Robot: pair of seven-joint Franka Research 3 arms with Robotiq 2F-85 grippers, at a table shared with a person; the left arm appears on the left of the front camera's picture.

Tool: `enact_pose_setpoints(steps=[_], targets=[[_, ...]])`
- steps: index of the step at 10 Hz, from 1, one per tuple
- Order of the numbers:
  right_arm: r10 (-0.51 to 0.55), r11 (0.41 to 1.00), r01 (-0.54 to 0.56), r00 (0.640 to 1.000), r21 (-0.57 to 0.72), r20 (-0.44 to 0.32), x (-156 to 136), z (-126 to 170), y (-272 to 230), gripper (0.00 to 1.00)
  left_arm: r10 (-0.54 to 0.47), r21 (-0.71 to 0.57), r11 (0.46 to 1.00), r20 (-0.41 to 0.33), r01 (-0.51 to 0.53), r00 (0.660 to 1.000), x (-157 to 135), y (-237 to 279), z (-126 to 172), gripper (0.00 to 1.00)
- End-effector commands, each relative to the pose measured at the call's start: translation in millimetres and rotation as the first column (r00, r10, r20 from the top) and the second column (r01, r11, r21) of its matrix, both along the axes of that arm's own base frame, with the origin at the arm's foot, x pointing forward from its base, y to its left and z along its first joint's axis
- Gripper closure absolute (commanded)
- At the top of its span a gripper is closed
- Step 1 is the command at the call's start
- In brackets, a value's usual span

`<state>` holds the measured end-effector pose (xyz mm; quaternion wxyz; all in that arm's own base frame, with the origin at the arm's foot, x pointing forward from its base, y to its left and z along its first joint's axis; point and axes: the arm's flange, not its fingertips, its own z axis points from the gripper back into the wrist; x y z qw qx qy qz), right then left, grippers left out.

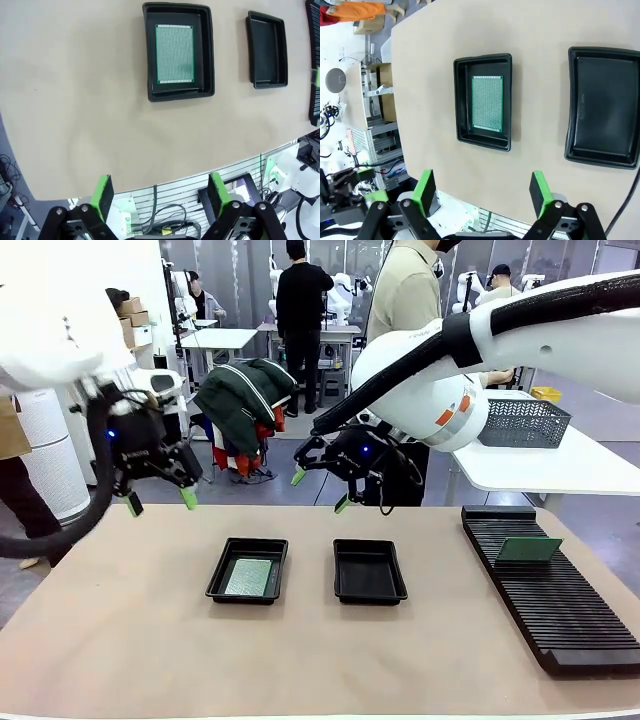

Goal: Inspect and transfer BCBs to ESD trays.
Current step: Pick up the ESD tray and place it on the left side of the table.

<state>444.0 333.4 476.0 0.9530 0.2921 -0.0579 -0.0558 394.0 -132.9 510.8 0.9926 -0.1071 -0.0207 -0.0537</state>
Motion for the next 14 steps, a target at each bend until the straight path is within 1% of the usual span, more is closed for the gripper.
enact_pose_setpoints(steps=[1,4,7,8,10,12,14], targets=[[-0.015,1.0,0.015,1.0,-0.022,0.004,-0.5,-1.7,5.3,0.0,0.037,-0.024,0.999,0.022,-0.036,0.999,10.7,-14.9,-27.3,0.0],[-0.015,1.0,0.015,1.0,-0.022,0.004,-0.5,-1.7,5.3,0.0,0.078,0.026,0.997,0.051,-0.079,0.996,32.0,-28.8,-68.8,0.0],[-0.015,1.0,0.015,1.0,-0.022,0.004,-0.5,-1.7,5.3,0.0,0.093,0.069,0.992,0.113,-0.101,0.989,60.0,-43.0,-111.1,0.0],[-0.015,1.0,0.015,1.0,-0.022,0.004,-0.5,-1.7,5.3,0.0,0.088,0.069,0.993,0.12,-0.097,0.989,67.6,-46.4,-121.3,0.0],[-0.015,1.0,0.015,1.0,-0.022,0.004,-0.5,-1.7,5.3,0.0,0.063,0.114,0.99,0.151,-0.081,0.987,80.6,-51.7,-144.6,0.0],[-0.015,1.0,0.015,1.0,-0.022,0.004,-0.5,-1.7,5.3,0.0,0.053,0.108,0.992,0.146,-0.07,0.988,90.7,-52.6,-164.5,0.0],[-0.015,1.0,0.015,1.0,-0.022,0.004,-0.5,-1.7,5.3,0.0,0.041,0.12,0.991,0.152,-0.059,0.988,96.5,-52.8,-176.8,0.0]])
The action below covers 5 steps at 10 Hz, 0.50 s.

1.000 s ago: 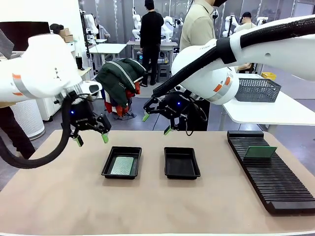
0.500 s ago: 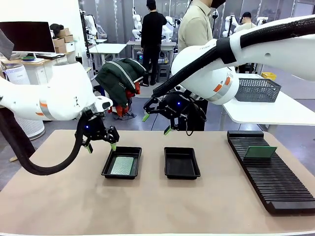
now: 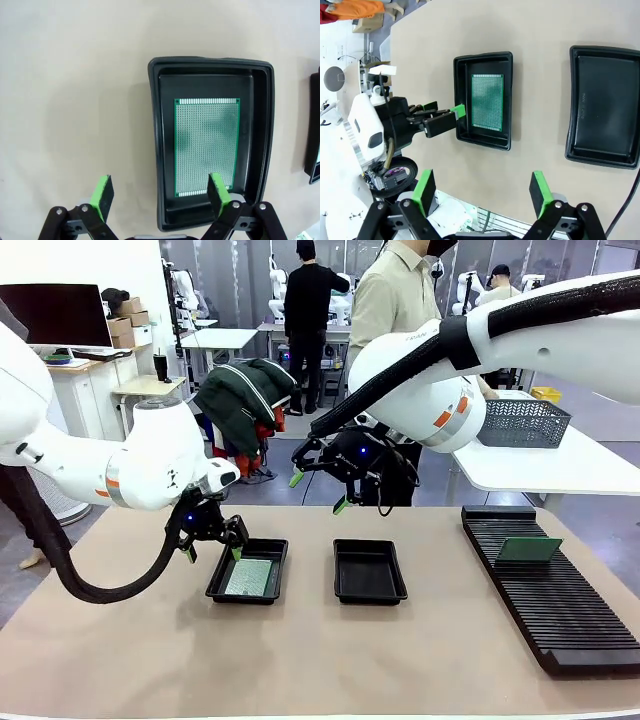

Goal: Inspect and transfer BCBs to ESD trays.
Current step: Pick up the ESD tray and place it on the left side of the table.

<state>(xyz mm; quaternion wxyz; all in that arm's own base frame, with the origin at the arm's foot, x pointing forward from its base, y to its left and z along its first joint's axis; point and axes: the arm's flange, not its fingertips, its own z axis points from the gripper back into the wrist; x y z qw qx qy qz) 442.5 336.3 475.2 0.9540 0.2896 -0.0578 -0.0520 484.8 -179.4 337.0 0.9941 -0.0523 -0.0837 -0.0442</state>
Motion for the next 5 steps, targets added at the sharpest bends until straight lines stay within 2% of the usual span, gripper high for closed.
enact_pose_setpoints(steps=[1,5], targets=[[-0.022,1.0,0.022,1.0,-0.016,0.003,1.0,-0.9,2.3,0.0,0.012,0.042,0.999,0.023,-0.013,1.0,8.3,-7.5,-11.3,0.0],[-0.022,1.0,0.022,1.0,-0.016,0.003,1.0,-0.9,2.3,0.0,-0.004,0.084,0.996,0.026,0.002,1.0,11.3,-13.3,-21.8,0.0]])
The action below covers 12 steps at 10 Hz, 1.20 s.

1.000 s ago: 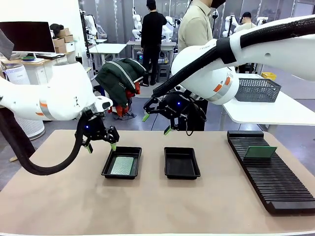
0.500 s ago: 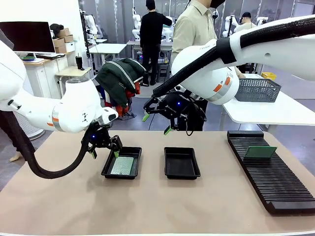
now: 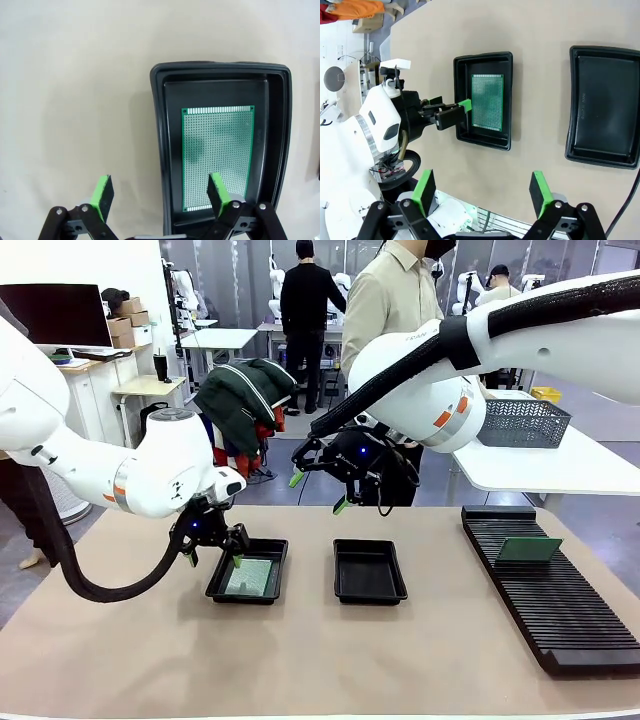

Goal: Inspect and transfer BCBs to ESD trays.
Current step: Pick up the ESD tray and place it on the left side of the table.

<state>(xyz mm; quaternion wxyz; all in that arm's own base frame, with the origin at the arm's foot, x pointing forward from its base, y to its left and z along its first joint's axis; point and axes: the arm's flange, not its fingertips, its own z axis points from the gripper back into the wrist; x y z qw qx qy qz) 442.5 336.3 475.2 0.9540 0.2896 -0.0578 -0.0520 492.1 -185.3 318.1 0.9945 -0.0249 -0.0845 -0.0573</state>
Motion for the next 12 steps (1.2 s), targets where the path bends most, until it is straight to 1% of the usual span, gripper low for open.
enact_pose_setpoints(steps=[1,2,3,11,12], targets=[[-0.022,1.0,0.022,1.0,-0.016,0.003,1.0,-1.0,2.3,0.0,0.018,0.031,0.999,0.018,-0.019,1.0,4.3,-8.0,-3.8,0.0],[-0.022,1.0,0.022,1.0,-0.016,0.003,1.0,-1.0,2.3,0.0,0.036,0.031,0.999,0.016,-0.036,0.999,4.2,-8.0,-4.1,0.0],[-0.022,1.0,0.022,1.0,-0.016,0.003,1.0,-1.0,2.3,0.0,-0.003,0.007,1.0,0.002,0.003,1.0,0.6,-1.5,-0.8,0.0],[-0.022,1.0,0.022,1.0,-0.016,0.003,1.0,-1.0,2.3,0.0,0.001,0.009,1.0,0.002,-0.001,1.0,0.6,-2.3,-1.1,0.0],[-0.022,1.0,0.022,1.0,-0.016,0.003,1.0,-1.0,2.3,0.0,0.009,0.013,1.0,-0.015,-0.008,1.0,3.1,-1.0,-0.2,0.06]])
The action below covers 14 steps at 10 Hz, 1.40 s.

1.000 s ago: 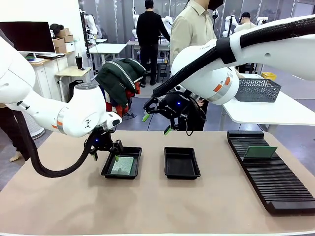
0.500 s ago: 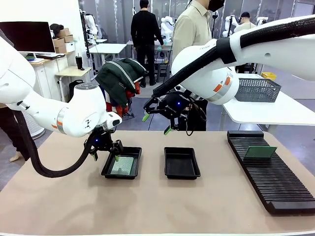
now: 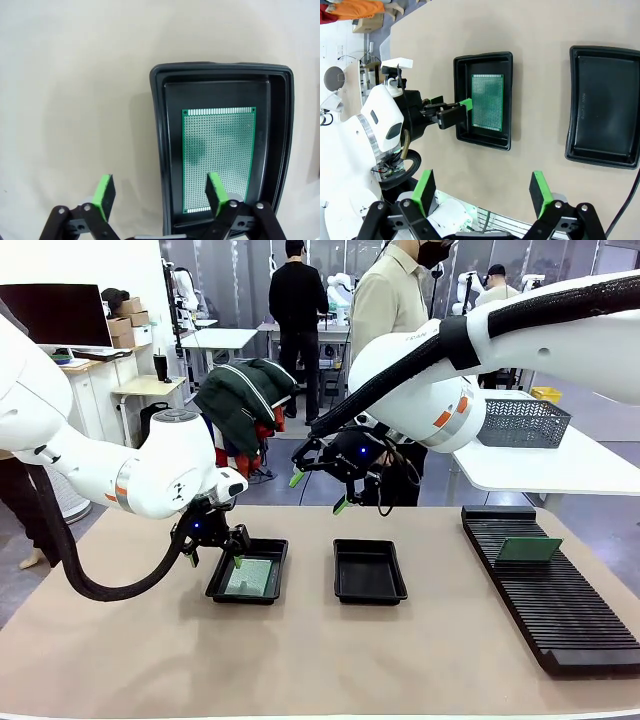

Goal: Inspect and transfer BCBs to ESD trays.
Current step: Pick up the ESD tray and place it on the left side of the table.

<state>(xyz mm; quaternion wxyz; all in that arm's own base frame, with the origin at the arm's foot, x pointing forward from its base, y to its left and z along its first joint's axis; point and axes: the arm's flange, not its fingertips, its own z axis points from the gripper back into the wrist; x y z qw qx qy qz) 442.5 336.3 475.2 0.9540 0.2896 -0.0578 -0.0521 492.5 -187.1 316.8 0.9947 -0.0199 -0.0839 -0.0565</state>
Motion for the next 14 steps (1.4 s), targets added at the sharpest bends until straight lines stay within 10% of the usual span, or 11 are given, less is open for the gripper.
enact_pose_setpoints(steps=[1,14], targets=[[-0.022,1.0,0.022,1.0,-0.016,0.003,1.0,-1.0,2.3,0.0,0.007,0.003,1.0,-0.01,-0.007,1.0,3.9,1.9,0.8,0.09],[-0.022,1.0,0.022,1.0,-0.016,0.003,1.0,-1.0,2.3,0.0,0.019,0.007,1.0,0.004,-0.019,1.0,12.0,-2.8,-6.7,0.93]])
